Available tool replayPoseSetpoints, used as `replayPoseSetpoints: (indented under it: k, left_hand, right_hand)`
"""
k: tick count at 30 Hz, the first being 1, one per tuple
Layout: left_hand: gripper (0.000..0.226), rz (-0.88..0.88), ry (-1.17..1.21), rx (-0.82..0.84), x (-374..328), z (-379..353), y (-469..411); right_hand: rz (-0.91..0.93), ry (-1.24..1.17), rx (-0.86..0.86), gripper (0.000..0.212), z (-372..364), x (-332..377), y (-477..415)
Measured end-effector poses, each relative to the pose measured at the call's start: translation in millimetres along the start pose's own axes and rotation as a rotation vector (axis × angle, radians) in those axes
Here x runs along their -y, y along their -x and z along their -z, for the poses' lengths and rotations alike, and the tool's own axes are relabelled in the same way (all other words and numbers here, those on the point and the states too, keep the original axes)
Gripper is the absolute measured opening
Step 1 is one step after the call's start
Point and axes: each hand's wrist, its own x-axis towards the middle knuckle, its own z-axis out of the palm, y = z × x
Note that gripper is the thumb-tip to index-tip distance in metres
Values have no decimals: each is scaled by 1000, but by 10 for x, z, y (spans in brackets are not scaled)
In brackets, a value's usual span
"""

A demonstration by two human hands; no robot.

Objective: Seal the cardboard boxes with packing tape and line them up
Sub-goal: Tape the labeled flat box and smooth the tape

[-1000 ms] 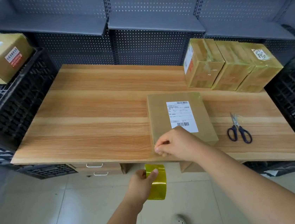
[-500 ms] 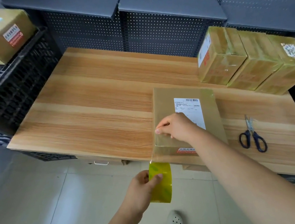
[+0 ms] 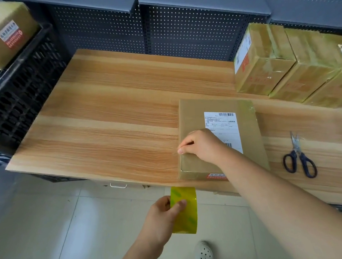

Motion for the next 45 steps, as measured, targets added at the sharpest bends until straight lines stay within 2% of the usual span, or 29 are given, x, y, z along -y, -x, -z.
replayPoseSetpoints:
  k: [10, 15, 20, 24, 26, 27, 29, 30, 32, 34, 38, 45]
  left_hand:
    - [19, 29, -22, -2, 21, 18, -56]
    - [15, 37, -8, -10, 9, 2, -49]
    - [15, 37, -11, -18, 21, -27, -58]
    - [14, 43, -2, -32, 14, -53, -46]
    - [15, 51, 12, -28, 14, -66, -38]
    - [15, 54, 19, -27, 13, -69, -38]
    - [16, 66, 33, -19, 20, -73, -35]
    - [16, 72, 43, -12, 30, -74, -31]
    - [17, 88, 60, 0, 65, -79, -26]
    - [16, 97, 58, 4, 100, -91, -19]
    - [16, 55, 51, 6, 82, -107, 6]
    - [44, 63, 58, -49, 28, -193, -94]
  right_hand:
    - [52, 36, -48, 7, -98, -80, -48]
    - [186, 170, -120, 13, -201, -171, 3]
    - [42, -22, -267, 42, -136, -193, -85]
    - [-69, -92, -299, 29, -130, -127, -221]
    - [-26, -102, -321, 12, -125, -120, -165]
    - [21, -103, -336, 11, -118, -120, -85]
    - [183, 3, -403, 23, -145, -210, 127]
    - [246, 133, -404, 31, -188, -293, 226]
    - [261, 454, -276, 50, -325, -449, 378]
    - [221, 672, -219, 59, -448, -572, 434]
    - [161, 748, -236, 62, -505, -600, 364]
    - [143, 752, -262, 58, -508, -621, 326]
